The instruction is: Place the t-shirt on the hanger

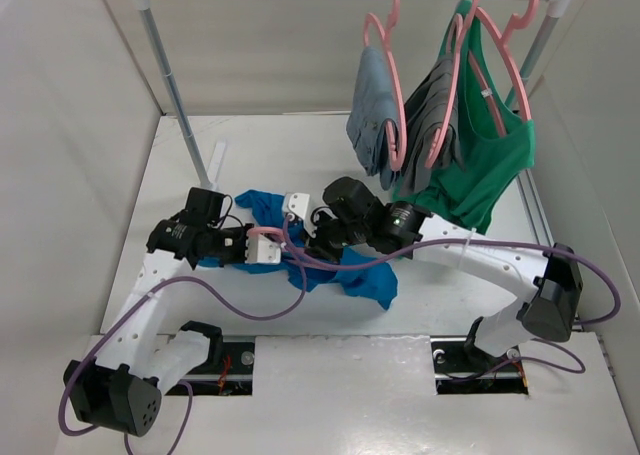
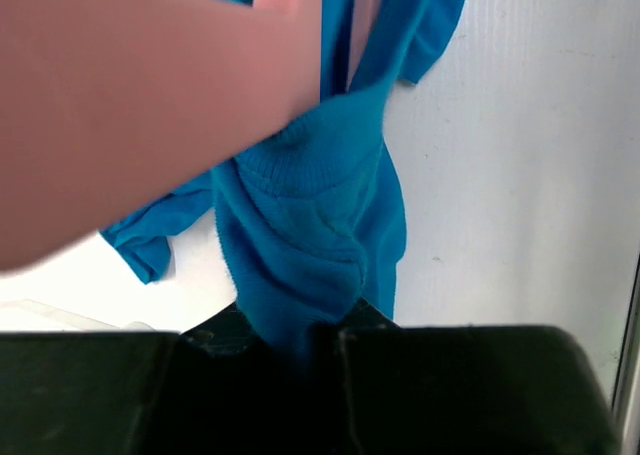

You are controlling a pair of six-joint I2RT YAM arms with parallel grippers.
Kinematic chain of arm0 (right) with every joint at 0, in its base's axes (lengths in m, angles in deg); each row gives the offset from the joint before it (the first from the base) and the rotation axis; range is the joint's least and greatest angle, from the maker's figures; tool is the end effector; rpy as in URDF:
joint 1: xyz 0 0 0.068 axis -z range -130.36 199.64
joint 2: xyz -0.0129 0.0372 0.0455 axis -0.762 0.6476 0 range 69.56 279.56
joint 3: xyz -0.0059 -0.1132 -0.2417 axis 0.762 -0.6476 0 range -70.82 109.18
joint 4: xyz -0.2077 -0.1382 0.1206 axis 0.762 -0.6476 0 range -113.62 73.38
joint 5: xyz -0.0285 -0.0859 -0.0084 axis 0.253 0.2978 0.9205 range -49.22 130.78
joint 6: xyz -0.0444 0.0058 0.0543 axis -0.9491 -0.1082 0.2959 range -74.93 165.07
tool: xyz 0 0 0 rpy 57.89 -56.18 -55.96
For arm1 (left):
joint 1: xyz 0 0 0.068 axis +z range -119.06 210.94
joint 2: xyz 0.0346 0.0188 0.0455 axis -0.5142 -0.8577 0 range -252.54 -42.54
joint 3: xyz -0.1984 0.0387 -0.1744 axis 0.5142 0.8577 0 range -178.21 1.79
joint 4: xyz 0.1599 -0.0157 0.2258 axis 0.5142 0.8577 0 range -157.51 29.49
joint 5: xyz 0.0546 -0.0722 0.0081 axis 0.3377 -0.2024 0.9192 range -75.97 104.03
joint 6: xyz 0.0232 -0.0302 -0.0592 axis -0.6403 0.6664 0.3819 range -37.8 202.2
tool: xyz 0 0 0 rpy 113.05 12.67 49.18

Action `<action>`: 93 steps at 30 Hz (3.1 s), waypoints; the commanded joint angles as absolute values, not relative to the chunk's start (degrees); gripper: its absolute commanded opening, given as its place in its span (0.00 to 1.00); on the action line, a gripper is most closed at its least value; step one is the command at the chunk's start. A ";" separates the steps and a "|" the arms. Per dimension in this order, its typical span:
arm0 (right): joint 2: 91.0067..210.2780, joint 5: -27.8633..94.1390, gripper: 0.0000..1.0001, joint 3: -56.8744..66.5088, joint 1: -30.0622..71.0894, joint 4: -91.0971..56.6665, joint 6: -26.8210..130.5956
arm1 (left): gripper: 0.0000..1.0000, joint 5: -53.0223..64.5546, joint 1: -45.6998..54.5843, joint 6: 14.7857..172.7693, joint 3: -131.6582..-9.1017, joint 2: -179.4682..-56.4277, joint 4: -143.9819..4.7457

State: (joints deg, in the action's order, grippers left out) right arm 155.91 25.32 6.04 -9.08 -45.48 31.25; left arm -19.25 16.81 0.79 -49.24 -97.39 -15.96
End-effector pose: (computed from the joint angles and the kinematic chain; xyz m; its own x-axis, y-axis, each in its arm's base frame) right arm 0.1806 0.3268 0.3067 -0.0902 -0.5918 -0.8010 -0.9822 0.1859 -0.0267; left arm 0.1920 -0.0810 0.2664 0.3816 0.7563 -0.5314 0.8647 -0.0890 0.4944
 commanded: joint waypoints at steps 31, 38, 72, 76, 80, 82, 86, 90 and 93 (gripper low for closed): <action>132.68 32.69 0.00 -1.65 -9.33 -51.67 33.38 | 0.14 -14.54 24.69 -1.03 -56.56 -101.60 -17.42; 129.24 32.79 0.00 -0.33 -9.33 -55.90 33.38 | 0.35 -15.06 26.11 -4.02 -57.98 -104.15 -12.67; 138.12 26.19 0.00 33.68 -9.33 -69.00 37.51 | 0.63 -33.71 28.57 16.18 -77.32 -100.46 -18.91; 139.34 25.66 0.00 31.58 -9.33 -69.00 38.65 | 0.37 -31.68 28.57 16.81 -73.54 -98.27 -21.72; 138.74 25.13 0.00 30.87 -9.33 -69.00 38.66 | 0.00 -27.21 28.57 21.18 -70.54 -95.81 -28.04; 138.12 26.80 0.00 31.66 -9.33 -69.62 38.66 | 0.00 -22.64 29.09 21.20 -69.14 -95.28 -30.85; 135.31 29.27 0.00 30.62 -9.33 -73.04 39.18 | 0.00 -18.41 29.71 21.73 -67.82 -95.28 -34.28; 131.72 30.49 0.00 25.62 -9.33 -74.27 41.20 | 0.00 -17.88 30.94 22.34 -66.59 -95.97 -35.35; 129.34 31.02 0.00 21.75 -9.33 -74.98 41.82 | 0.00 -19.11 31.56 22.34 -67.29 -98.35 -32.99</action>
State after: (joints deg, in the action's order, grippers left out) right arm 134.66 31.13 23.68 -8.73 -69.44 37.61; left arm -27.34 28.40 17.56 -67.14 -96.23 -28.45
